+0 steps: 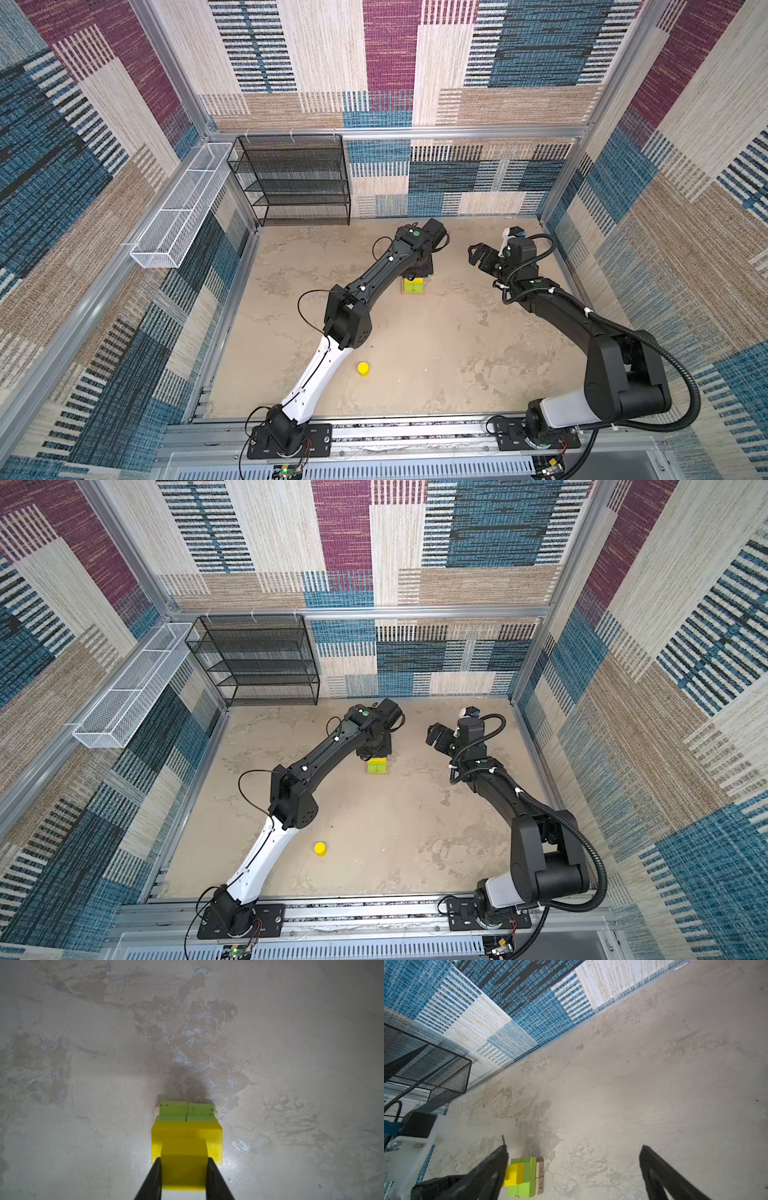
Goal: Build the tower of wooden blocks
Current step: 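Lower the small yellow cube onto the yellow block atop the stack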
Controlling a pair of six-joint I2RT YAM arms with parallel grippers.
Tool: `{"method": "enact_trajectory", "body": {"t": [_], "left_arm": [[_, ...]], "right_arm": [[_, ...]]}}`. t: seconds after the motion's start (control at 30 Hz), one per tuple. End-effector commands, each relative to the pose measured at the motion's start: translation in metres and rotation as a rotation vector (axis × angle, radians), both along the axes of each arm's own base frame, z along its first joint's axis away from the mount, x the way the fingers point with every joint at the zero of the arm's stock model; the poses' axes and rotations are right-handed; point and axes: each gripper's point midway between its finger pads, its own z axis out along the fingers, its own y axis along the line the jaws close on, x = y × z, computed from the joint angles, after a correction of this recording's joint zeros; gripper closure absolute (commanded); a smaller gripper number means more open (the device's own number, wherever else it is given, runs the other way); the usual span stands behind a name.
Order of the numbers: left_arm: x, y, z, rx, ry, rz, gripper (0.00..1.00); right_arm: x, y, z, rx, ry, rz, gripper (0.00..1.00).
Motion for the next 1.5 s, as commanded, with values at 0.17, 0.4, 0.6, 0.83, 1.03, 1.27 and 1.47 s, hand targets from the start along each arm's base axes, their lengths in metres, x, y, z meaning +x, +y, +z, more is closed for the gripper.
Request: {"method": "enact_trajectory", "body": {"t": [0.17, 0.4, 0.6, 0.83, 1.03, 1.27, 1.47], "left_arm": [[0.0034, 0.0004, -0.0006, -0.006, -0.013, 0.034, 0.87], [0.0054, 0.0002, -0.0011, -0.009, -0.017, 0.037, 0.86], [0.0049, -0.0008, -0.0027, -0.011, -0.014, 0.038, 0.85], [0.005, -0.0025, -0.003, -0.019, -0.012, 0.038, 0.82], [0.0049, -0.0022, -0.0043, -0.02, -0.008, 0.04, 0.81], [0.0042, -0.0029, -0.0063, -0.019, -0.004, 0.037, 0.78], [0.0045, -0.0038, -0.008, -0.021, -0.002, 0.037, 0.76]], "right_arm": [[0.0058, 0.0043, 0.0111, 0.022, -0.045, 0.023, 0.01], [0.0059, 0.0058, 0.0118, 0.033, -0.049, 0.031, 0.01], [0.0066, 0.0071, 0.0111, 0.037, -0.047, 0.036, 0.01], [0.0071, 0.0072, 0.0108, 0.04, -0.046, 0.037, 0.01], [0.0071, 0.0075, 0.0102, 0.041, -0.044, 0.039, 0.01], [0.0073, 0.0076, 0.0096, 0.043, -0.043, 0.039, 0.01], [0.0072, 0.0077, 0.0088, 0.041, -0.041, 0.04, 0.01]]}}
